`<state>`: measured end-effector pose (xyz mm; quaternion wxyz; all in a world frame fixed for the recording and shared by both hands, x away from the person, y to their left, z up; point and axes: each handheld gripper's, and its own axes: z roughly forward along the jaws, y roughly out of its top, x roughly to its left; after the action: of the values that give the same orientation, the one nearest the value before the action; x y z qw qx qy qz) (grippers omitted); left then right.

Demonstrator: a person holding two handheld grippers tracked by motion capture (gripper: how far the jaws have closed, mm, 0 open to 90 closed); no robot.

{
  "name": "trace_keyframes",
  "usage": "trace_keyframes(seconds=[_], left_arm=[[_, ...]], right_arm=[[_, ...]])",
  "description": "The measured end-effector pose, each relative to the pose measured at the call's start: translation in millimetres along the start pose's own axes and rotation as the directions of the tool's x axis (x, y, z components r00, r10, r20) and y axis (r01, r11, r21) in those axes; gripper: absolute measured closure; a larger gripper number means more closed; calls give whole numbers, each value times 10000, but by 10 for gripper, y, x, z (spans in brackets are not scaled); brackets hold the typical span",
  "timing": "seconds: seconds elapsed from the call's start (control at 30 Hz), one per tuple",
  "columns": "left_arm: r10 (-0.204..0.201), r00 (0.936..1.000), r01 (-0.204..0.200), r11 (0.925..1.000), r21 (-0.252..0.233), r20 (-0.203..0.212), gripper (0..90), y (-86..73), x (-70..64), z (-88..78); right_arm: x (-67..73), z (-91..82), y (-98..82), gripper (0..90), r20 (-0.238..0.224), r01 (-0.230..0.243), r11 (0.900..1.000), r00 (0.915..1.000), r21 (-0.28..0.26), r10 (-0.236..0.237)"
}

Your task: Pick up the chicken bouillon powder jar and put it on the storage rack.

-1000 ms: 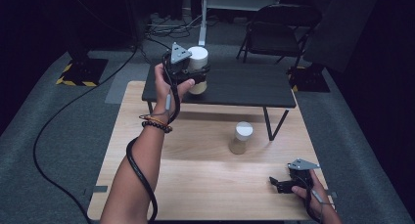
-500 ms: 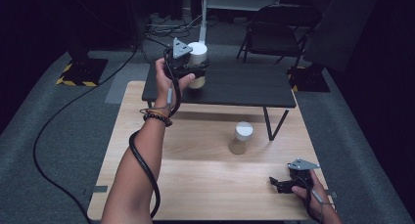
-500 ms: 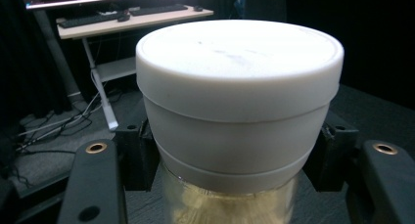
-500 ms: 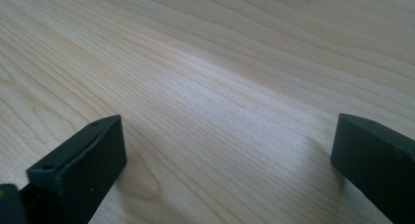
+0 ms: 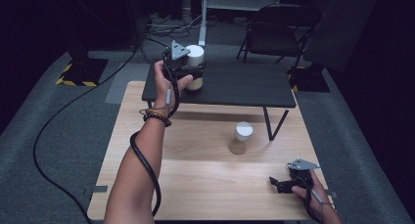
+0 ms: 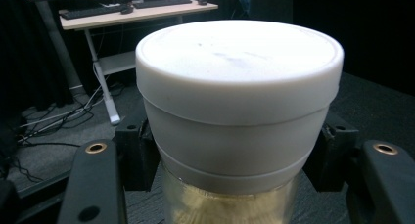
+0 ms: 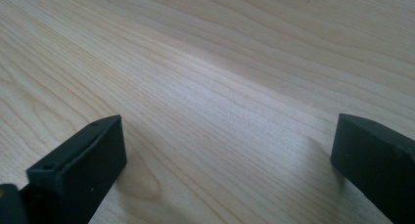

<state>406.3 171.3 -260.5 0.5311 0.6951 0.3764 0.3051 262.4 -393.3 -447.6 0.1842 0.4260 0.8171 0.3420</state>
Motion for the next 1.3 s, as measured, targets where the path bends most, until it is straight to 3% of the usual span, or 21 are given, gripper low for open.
trace_keyframes(seconds=[0.4, 0.87, 1.2, 1.3], left_arm=[[-63, 10000, 63, 10000, -26, -8, 348, -64, 24, 4], [-147, 9995, 156, 9993, -327, 296, 350, -173, 88, -11], [-198, 9997, 202, 9989, -435, 105, 348, -191, 35, -4], [-105, 9998, 97, 9987, -492, -171, 323, -197, -10, -10]], right_arm=[[-1, 0, 0, 0, -4, 4, 10000, 10000, 0, -4], [-1, 0, 0, 0, -6, 4, 10000, 10000, 2, -4], [-4, 0, 0, 0, -17, 16, 10000, 10000, 0, -16], [-4, 0, 0, 0, -17, 15, 10000, 10000, 2, -15]])
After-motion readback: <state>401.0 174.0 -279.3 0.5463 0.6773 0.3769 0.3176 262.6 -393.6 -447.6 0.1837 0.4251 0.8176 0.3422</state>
